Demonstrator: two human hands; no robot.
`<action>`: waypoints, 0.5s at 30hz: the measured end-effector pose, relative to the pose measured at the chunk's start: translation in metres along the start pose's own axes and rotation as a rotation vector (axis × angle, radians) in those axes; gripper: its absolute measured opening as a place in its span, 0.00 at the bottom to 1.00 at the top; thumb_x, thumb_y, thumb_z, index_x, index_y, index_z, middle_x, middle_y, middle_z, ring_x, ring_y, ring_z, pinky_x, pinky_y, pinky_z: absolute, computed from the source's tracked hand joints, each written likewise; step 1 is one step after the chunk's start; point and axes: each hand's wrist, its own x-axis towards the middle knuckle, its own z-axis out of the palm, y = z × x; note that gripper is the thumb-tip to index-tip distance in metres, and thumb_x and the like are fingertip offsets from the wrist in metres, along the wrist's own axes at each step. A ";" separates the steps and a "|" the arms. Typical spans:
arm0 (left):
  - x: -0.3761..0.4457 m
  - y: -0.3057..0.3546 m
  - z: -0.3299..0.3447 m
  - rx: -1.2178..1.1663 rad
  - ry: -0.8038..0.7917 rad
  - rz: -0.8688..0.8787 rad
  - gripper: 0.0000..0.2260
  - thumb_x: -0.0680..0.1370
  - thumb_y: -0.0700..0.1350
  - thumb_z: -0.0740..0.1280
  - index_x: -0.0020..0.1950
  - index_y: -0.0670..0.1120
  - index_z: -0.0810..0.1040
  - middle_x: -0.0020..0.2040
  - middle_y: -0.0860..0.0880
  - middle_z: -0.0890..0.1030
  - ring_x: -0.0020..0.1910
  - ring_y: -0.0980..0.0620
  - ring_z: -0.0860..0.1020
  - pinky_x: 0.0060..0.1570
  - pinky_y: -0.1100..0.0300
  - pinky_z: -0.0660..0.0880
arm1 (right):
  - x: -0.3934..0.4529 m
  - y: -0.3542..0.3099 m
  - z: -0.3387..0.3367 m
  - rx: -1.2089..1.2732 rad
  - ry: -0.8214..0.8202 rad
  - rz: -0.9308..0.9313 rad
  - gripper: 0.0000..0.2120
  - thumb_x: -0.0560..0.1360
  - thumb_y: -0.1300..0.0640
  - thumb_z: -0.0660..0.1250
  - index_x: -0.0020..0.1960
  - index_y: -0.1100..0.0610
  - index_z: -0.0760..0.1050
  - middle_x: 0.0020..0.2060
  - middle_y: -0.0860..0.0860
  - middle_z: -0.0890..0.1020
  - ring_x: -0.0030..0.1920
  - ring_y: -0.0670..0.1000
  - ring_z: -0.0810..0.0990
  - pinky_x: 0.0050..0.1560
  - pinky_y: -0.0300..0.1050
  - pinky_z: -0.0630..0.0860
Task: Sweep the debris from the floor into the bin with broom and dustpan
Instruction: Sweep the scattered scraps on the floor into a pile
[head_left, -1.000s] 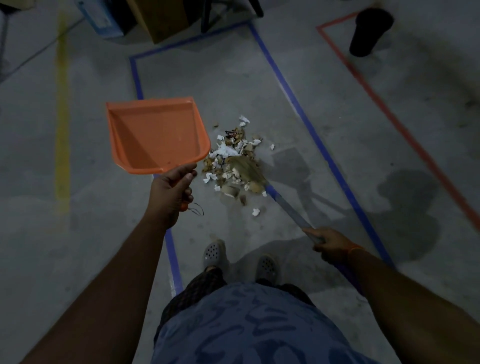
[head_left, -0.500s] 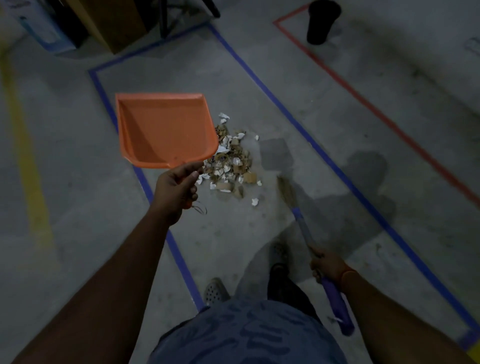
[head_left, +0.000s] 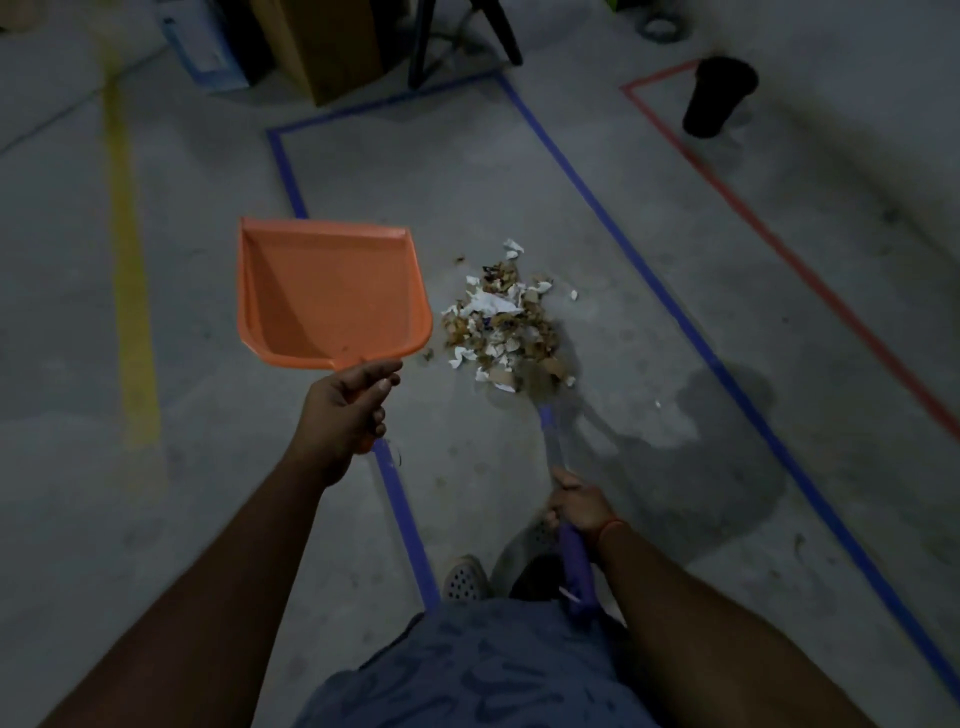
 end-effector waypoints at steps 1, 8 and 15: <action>0.000 0.001 -0.007 -0.004 0.003 0.003 0.11 0.82 0.37 0.65 0.61 0.47 0.82 0.47 0.42 0.80 0.26 0.55 0.71 0.28 0.60 0.67 | -0.004 -0.007 -0.001 0.001 0.024 -0.031 0.31 0.72 0.77 0.56 0.69 0.54 0.68 0.26 0.59 0.75 0.21 0.51 0.71 0.23 0.39 0.70; 0.023 0.013 -0.026 -0.022 0.022 -0.024 0.11 0.82 0.38 0.64 0.60 0.47 0.82 0.41 0.44 0.78 0.25 0.54 0.71 0.27 0.64 0.62 | -0.014 -0.022 -0.029 0.043 0.174 -0.067 0.30 0.75 0.73 0.57 0.74 0.54 0.66 0.27 0.56 0.73 0.25 0.51 0.69 0.26 0.41 0.70; 0.082 0.031 -0.008 0.034 -0.078 -0.013 0.13 0.83 0.36 0.62 0.66 0.41 0.78 0.48 0.46 0.79 0.25 0.56 0.70 0.21 0.66 0.64 | 0.001 -0.033 -0.064 0.102 0.318 0.023 0.29 0.75 0.73 0.58 0.73 0.56 0.66 0.34 0.58 0.76 0.27 0.53 0.70 0.27 0.42 0.72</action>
